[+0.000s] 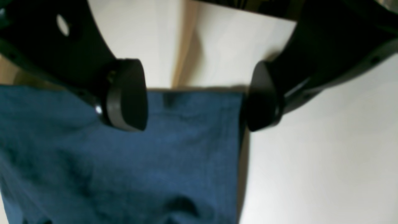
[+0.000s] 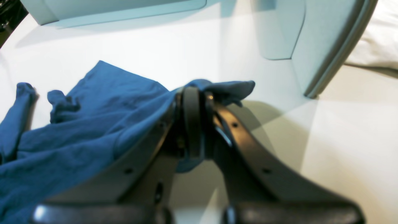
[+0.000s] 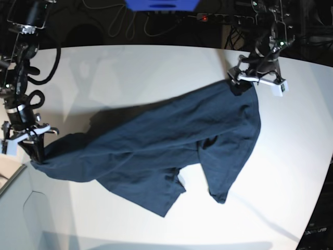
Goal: Layout the t-shirt on the table in an organized manner, then fold the t-shirt properly
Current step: 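Lift the shirt with both grippers and swing it across the table, then lower the shirt onto the table with both grippers still holding, then drag the shirt edge with the left gripper away from the right gripper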
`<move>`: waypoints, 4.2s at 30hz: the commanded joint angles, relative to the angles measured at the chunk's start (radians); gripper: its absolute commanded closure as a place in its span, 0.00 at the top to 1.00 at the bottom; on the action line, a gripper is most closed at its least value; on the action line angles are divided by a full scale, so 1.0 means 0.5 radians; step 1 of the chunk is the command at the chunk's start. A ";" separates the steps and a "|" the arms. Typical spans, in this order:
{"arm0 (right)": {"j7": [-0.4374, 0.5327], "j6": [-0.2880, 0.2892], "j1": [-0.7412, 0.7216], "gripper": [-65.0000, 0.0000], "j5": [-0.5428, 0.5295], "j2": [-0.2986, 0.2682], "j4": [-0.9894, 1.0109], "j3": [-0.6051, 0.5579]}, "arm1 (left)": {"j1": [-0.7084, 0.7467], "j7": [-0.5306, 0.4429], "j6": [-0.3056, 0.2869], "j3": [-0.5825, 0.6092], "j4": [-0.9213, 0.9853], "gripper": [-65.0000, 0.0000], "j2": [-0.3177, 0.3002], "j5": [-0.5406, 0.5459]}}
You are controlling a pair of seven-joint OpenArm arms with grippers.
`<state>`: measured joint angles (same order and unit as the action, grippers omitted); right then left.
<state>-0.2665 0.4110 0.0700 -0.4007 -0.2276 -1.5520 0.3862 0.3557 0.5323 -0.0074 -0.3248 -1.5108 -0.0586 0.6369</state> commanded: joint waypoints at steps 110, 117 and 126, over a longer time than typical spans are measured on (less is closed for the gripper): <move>0.080 0.023 -0.737 0.00 0.493 -0.013 0.620 -0.231 | -0.928 0.075 0.026 -0.085 0.114 0.01 -0.072 0.020; 0.080 0.023 -0.792 0.00 0.493 -0.037 0.608 -0.231 | -0.664 0.526 0.013 -0.300 -0.371 0.01 -0.029 0.029; 0.080 0.026 -0.829 0.00 0.493 -0.040 0.602 -0.231 | -0.265 0.931 0.007 -0.589 -0.466 0.01 -0.010 0.449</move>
<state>-0.2565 0.4217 -0.3180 -0.1383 -0.2352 -1.2285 0.2676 0.2272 0.9997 -0.0002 -0.6170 -1.7226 -0.0547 0.8295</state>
